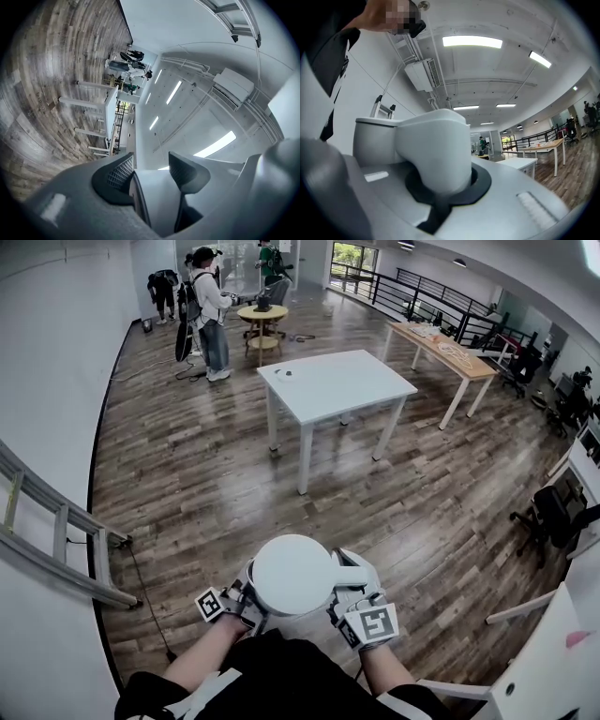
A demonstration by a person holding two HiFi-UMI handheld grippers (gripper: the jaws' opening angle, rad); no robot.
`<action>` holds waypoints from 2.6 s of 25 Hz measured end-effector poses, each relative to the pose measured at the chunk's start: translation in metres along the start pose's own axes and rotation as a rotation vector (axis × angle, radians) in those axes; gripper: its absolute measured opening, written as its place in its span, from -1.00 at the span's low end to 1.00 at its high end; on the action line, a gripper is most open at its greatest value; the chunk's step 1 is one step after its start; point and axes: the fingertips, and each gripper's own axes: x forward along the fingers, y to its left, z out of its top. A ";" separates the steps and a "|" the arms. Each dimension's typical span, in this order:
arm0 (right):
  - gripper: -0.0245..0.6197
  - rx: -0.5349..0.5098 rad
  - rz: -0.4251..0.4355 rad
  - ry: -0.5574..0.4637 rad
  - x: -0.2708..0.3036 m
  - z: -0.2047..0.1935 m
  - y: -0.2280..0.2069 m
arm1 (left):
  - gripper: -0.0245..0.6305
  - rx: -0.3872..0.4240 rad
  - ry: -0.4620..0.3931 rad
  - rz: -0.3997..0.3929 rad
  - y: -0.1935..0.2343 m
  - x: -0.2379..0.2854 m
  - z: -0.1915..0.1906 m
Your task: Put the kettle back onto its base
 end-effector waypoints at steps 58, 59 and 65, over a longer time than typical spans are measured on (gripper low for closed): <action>-0.90 -0.049 0.041 0.057 0.296 -0.057 -0.045 | -0.30 -0.012 -0.060 0.021 0.080 0.148 0.241; -0.90 -0.051 0.037 0.062 0.303 -0.056 -0.050 | -0.30 -0.005 -0.061 0.021 0.083 0.155 0.244; -0.90 -0.024 0.071 0.041 0.338 -0.057 -0.085 | -0.30 0.003 -0.083 0.008 0.094 0.196 0.262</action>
